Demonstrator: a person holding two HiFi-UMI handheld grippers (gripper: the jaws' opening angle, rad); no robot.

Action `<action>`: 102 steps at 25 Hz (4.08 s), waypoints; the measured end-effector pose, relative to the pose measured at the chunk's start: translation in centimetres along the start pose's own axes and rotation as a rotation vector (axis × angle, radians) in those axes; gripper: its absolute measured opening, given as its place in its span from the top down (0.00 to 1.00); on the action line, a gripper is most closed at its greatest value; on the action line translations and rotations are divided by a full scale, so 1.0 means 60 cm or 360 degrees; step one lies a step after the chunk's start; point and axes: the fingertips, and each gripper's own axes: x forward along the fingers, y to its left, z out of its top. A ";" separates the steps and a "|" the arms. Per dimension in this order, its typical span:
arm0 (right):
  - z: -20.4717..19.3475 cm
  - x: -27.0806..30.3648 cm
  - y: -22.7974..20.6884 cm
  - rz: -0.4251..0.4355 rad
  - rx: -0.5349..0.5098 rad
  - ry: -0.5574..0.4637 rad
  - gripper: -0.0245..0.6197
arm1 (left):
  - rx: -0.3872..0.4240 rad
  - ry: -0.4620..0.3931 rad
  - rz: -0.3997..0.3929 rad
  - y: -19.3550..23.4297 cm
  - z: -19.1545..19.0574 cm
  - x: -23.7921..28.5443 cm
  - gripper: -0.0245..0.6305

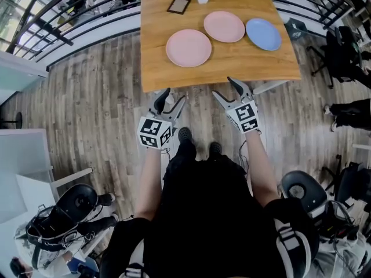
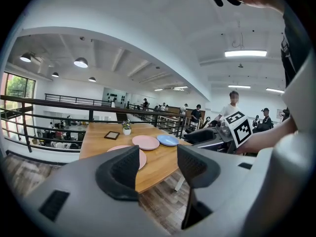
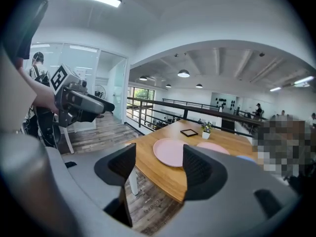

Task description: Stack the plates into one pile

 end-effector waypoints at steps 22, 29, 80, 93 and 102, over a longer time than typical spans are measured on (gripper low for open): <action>0.011 0.109 -0.011 -0.0257 0.0112 0.0078 0.50 | 0.0034 0.0054 -0.0253 0.136 0.006 0.045 0.59; -0.001 0.117 -0.015 -0.0257 0.0081 0.0136 0.50 | 0.0029 0.0054 -0.0278 0.142 0.008 0.065 0.59; -0.127 0.375 -0.023 0.0376 -0.0032 0.0441 0.54 | -0.0241 0.0378 0.0016 0.242 -0.124 0.187 0.59; -0.204 0.418 -0.023 0.0356 -0.0355 0.0725 0.62 | -0.0267 0.0391 0.0079 0.269 -0.134 0.185 0.59; -0.236 0.434 -0.018 0.0345 -0.0575 0.0837 0.70 | -0.0283 0.0409 0.0092 0.269 -0.142 0.174 0.59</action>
